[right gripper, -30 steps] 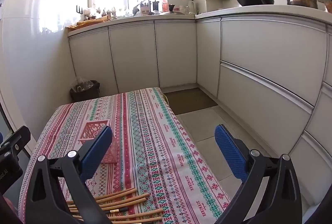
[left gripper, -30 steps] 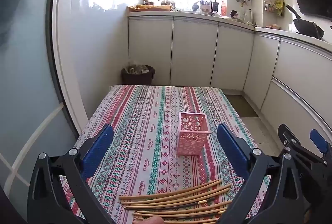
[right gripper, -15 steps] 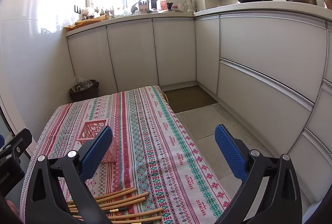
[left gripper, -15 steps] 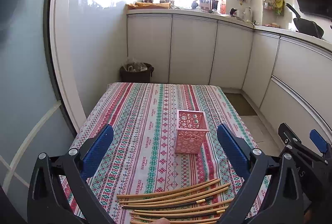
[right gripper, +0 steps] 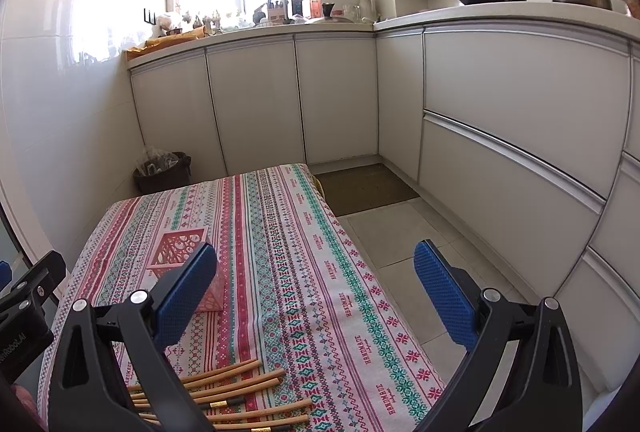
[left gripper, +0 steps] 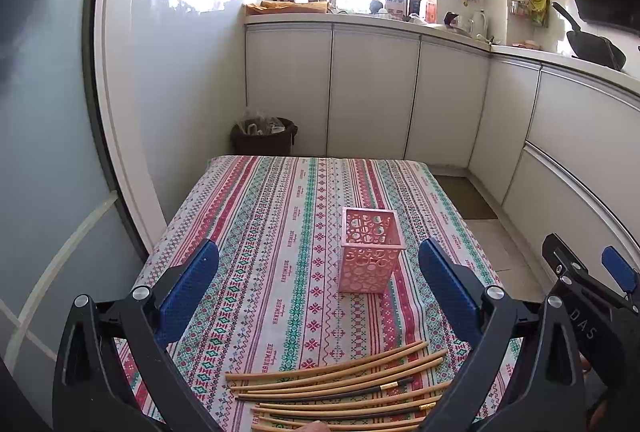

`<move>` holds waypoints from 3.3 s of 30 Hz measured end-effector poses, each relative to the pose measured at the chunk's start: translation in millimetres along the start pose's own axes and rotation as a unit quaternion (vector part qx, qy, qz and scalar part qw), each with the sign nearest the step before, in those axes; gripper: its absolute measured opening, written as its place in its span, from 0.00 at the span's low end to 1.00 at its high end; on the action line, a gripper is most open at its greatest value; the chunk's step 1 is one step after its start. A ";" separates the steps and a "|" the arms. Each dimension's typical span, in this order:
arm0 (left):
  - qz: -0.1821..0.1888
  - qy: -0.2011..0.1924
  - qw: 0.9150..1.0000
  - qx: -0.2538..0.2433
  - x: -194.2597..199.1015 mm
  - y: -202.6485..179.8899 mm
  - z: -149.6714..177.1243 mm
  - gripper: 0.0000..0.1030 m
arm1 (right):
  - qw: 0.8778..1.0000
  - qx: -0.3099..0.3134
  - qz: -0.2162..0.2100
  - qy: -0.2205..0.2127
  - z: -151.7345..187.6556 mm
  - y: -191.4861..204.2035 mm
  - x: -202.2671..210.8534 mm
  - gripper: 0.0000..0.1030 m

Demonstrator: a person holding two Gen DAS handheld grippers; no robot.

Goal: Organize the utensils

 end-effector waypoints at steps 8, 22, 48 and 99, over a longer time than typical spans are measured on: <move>-0.002 0.002 1.000 0.001 -1.8 0.5 0.6 0.93 | 1.000 0.000 -0.001 0.000 0.4 -1.3 0.5 0.93; -0.004 0.003 1.000 0.002 -2.7 1.4 1.2 0.93 | 1.000 0.004 -0.004 0.002 1.6 1.6 1.1 0.93; -0.009 0.009 1.000 0.000 -5.7 -1.2 4.2 0.93 | 1.000 0.008 -0.005 0.003 1.7 -0.6 4.0 0.93; 0.117 0.451 0.813 -0.348 -206.6 -73.3 122.8 0.57 | 0.972 -0.200 -0.014 0.126 -2.1 -103.0 -73.8 0.93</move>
Point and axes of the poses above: each gripper's, at about its wrist camera, not at the fingertips, and x roughly against the way its jaws point, y to its left, z to its underside, the point moved 5 cm from there along -x, roughly the way its jaws point, and after that the axes turned 4 degrees about x, right-handed, at the moved point
